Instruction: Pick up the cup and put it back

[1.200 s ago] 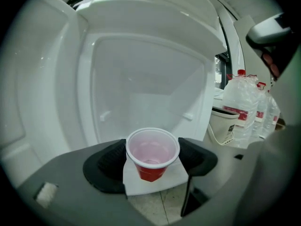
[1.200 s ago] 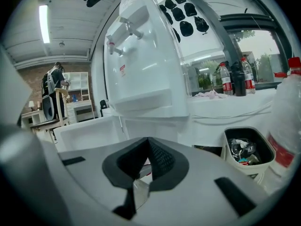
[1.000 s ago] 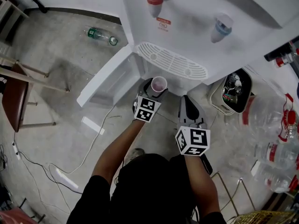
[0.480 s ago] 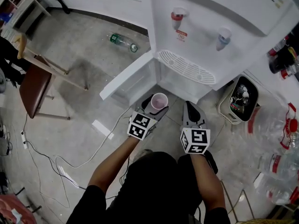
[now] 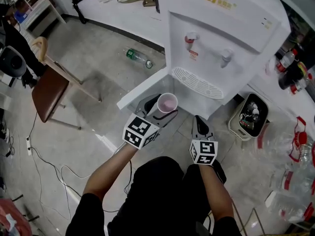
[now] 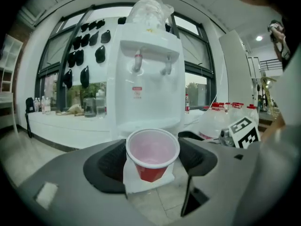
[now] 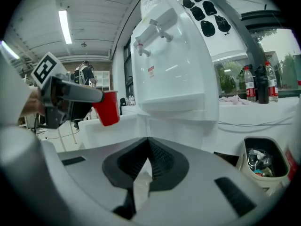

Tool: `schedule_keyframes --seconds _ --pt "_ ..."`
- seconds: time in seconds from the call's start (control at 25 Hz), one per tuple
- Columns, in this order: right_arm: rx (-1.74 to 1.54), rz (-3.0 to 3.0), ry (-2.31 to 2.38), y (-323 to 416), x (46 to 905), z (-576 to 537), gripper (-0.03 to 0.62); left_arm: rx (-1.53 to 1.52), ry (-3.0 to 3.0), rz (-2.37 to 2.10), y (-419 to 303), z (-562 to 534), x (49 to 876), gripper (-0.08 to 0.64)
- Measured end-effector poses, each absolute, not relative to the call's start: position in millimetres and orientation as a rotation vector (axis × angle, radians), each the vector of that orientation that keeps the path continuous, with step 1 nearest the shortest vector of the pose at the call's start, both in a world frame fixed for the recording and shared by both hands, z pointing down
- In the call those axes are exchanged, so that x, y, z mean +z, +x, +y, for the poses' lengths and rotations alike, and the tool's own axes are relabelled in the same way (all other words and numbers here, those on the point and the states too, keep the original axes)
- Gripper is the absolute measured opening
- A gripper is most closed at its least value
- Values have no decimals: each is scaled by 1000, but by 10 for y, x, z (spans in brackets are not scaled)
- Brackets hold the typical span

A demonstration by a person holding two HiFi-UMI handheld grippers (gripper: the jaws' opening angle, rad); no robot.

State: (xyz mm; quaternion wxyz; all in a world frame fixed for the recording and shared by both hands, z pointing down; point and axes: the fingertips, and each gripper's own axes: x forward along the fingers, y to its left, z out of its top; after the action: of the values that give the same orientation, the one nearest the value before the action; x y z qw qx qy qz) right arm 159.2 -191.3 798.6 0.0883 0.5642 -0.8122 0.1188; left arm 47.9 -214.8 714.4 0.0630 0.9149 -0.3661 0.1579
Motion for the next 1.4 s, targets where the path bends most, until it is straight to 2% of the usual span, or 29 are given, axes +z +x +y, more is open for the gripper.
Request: schedule_keyframes --seconds 0.48,0.84,1.4 --pt "296 -2430 1702 1582 7883 -1948 -6 389 2862 -1124 785 -2850 6372 347" --pt "300 -2406 1722 1658 7922 -1933 -6 377 2791 -1150 926 -3303 6571 347" --pt "336 -2391 1740 1746 8014 -1974 -6 312 2781 -1125 985 -3423 6609 347"
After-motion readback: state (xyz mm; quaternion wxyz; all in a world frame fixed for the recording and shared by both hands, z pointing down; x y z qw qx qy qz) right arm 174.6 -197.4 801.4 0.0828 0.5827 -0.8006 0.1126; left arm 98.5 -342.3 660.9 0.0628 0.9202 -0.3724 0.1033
